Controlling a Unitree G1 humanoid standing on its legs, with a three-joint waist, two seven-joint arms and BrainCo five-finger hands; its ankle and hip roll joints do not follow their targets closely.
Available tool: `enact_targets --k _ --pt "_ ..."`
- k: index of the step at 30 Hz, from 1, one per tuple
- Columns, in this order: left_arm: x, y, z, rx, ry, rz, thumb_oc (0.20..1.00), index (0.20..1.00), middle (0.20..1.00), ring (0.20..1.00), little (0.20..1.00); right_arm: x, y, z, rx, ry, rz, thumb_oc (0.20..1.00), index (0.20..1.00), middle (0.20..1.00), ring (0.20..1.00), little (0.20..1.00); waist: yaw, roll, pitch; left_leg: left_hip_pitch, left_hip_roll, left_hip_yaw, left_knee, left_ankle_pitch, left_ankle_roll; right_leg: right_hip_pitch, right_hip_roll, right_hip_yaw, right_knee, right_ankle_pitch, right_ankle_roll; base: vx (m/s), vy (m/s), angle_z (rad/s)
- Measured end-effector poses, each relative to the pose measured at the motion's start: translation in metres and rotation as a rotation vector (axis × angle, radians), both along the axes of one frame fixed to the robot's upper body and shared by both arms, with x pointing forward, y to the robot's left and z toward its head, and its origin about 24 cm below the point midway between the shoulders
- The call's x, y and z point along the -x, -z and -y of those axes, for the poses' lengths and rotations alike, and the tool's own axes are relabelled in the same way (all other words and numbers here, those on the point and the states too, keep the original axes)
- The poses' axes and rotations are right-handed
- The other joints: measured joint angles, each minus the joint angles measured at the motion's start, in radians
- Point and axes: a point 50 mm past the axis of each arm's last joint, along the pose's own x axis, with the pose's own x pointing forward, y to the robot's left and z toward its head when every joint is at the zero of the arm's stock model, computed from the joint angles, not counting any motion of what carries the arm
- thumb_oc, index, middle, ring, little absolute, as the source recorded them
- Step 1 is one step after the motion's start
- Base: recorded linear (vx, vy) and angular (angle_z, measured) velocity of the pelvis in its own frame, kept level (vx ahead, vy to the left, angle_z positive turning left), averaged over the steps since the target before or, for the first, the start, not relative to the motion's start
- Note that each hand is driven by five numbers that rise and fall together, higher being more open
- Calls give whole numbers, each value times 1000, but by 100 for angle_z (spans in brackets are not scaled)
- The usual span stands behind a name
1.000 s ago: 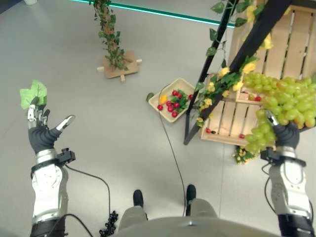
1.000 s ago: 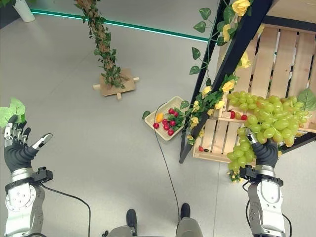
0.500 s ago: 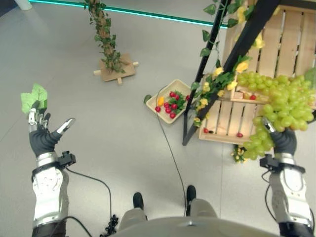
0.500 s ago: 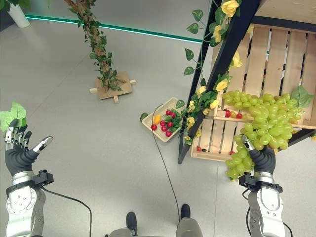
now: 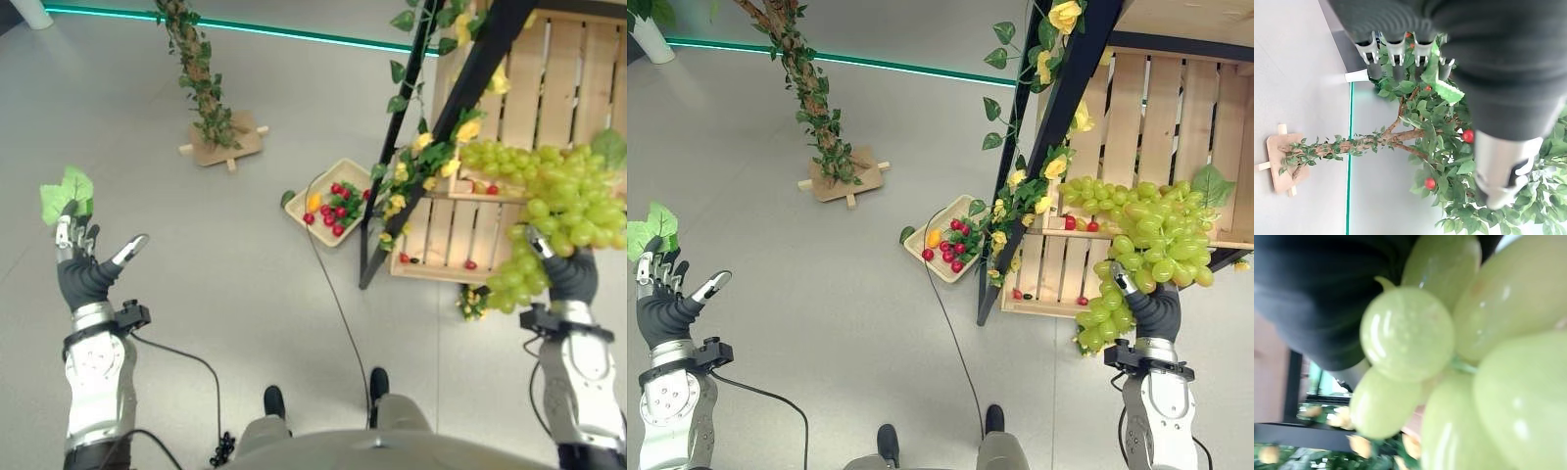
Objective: Pick up the fruits from the basket on one side to the basket on the other side
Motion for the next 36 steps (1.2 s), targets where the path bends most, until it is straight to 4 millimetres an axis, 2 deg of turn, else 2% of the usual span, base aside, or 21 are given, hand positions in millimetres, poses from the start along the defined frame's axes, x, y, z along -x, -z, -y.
enact_targets --k 4,17,26,33,36 --pt "0 0 0 -1 4 -2 1000 1000 1000 1000 1000 -3 -23 13 44 62 90 200 200 200 200 200 1 -5 -3 11 -1 1 -7 0 0 10 3 0 -3 0 0 0 0 0" --pt "-2 1 2 -6 38 -20 1000 1000 1000 1000 1000 -17 -63 19 110 52 218 200 200 200 200 200 7 -19 -15 18 6 -3 -11 0 -1 28 12 -4 -22 0 -1 0 0 0" --pt "-2 2 2 -5 47 -32 1000 1000 1000 1000 1000 -19 -67 21 118 48 220 200 200 200 200 200 12 -19 -15 26 8 -6 -13 0 -1 41 13 -9 -30 0 -1 0 0 0" --pt "-7 5 11 -4 100 -48 1000 1000 1000 1000 1000 -42 -59 22 114 26 143 200 200 200 200 200 30 -18 -16 32 10 -9 -13 0 -1 49 13 -10 -32 0 -1 0 0 0" --pt "-7 7 10 -3 98 -55 1000 1000 1000 1000 1000 -53 -64 25 142 24 122 200 200 200 200 200 35 -18 -16 30 9 -12 -12 0 -1 49 12 -13 -32 0 -1 0 0 0"
